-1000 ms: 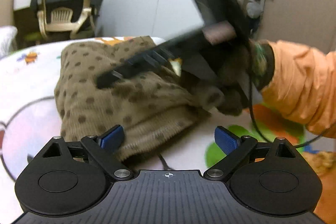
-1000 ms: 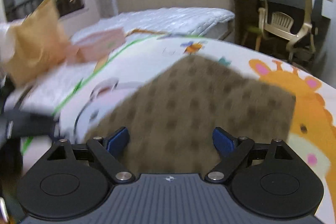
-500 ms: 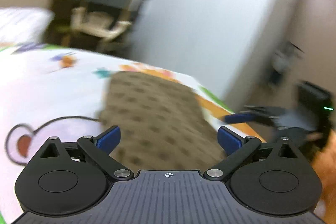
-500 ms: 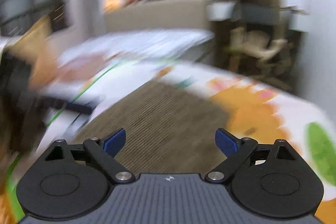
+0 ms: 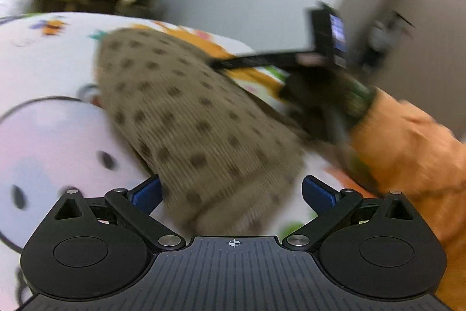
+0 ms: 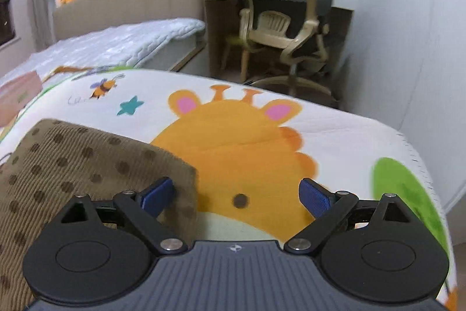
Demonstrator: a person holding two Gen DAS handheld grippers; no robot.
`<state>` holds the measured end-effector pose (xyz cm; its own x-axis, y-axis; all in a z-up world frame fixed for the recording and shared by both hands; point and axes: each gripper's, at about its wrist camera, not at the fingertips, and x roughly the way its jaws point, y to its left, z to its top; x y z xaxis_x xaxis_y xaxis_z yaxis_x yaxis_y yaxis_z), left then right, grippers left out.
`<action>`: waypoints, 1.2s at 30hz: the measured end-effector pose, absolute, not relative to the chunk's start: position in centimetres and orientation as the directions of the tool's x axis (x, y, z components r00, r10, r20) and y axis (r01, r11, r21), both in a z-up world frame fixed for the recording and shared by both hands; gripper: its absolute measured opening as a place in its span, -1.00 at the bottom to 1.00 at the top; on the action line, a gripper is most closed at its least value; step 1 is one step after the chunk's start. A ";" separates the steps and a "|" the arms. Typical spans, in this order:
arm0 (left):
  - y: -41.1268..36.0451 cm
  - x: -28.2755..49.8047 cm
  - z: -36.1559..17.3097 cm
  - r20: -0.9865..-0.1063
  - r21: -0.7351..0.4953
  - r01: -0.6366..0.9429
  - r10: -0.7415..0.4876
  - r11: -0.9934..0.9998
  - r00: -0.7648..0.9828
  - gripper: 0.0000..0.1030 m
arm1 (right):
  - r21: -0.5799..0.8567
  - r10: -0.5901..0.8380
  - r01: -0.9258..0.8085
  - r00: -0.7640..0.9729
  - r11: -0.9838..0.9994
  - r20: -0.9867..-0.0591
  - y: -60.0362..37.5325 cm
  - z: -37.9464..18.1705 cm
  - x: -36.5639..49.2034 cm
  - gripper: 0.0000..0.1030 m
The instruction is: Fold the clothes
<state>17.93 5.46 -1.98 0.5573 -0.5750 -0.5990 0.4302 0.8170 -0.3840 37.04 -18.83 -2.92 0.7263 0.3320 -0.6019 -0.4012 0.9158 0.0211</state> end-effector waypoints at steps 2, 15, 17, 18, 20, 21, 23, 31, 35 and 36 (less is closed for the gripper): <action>6.2 17.7 -1.0 -0.580 -0.375 0.450 -0.584 0.811 0.568 0.97 | 0.021 0.347 -0.415 0.732 0.910 -0.587 -19.8 -2.3 35.4 0.81; 9.7 31.5 0.5 -0.460 -0.523 0.214 -0.485 0.825 0.744 0.97 | 0.026 0.617 -0.741 0.539 0.671 -0.573 -14.6 -2.0 24.7 0.81; 8.5 32.8 -0.5 -0.518 -0.456 0.194 -0.437 0.868 0.735 0.97 | -0.011 0.600 -0.754 0.532 0.657 -0.597 -14.0 -3.4 23.8 0.85; 8.1 32.5 -0.5 -0.532 -0.406 0.204 -0.411 0.891 0.740 0.97 | -0.023 0.594 -0.758 0.528 0.652 -0.607 -13.9 -3.8 23.5 0.85; 7.7 31.5 -0.2 -0.545 -0.342 0.218 -0.382 0.914 0.746 0.97 | 0.007 0.598 -0.750 0.522 0.661 -0.609 -15.1 -3.0 23.7 0.86; 7.8 31.0 0.1 -0.551 -0.316 0.220 -0.368 0.923 0.749 0.97 | 0.037 0.606 -0.738 0.523 0.674 -0.600 -16.0 -2.4 23.9 0.86; 7.9 29.9 0.6 -0.577 -0.267 0.194 -0.318 0.944 0.753 0.97 | 0.101 0.619 -0.704 0.535 0.703 -0.576 -18.0 -1.2 24.6 0.89; 7.8 25.5 0.6 -0.636 -0.160 0.181 -0.241 0.970 0.733 0.97 | 0.276 0.576 -0.528 0.569 0.803 -0.587 -21.8 -2.0 27.8 0.90; 8.6 24.4 -0.3 -0.651 -0.223 0.168 -0.275 0.960 0.708 0.97 | 0.140 0.474 -0.511 0.612 0.848 -0.633 -21.0 -3.6 27.4 0.88; 9.1 24.1 -0.8 -0.652 -0.275 0.155 -0.303 0.949 0.695 0.97 | 0.107 0.449 -0.505 0.624 0.856 -0.639 -20.8 -4.0 27.4 0.88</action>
<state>24.15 9.14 -0.81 0.6951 -0.3029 -0.6520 0.1554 0.9488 -0.2751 27.37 -20.85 -3.95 0.6245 0.4489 -0.6391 -0.5055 0.8561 0.1074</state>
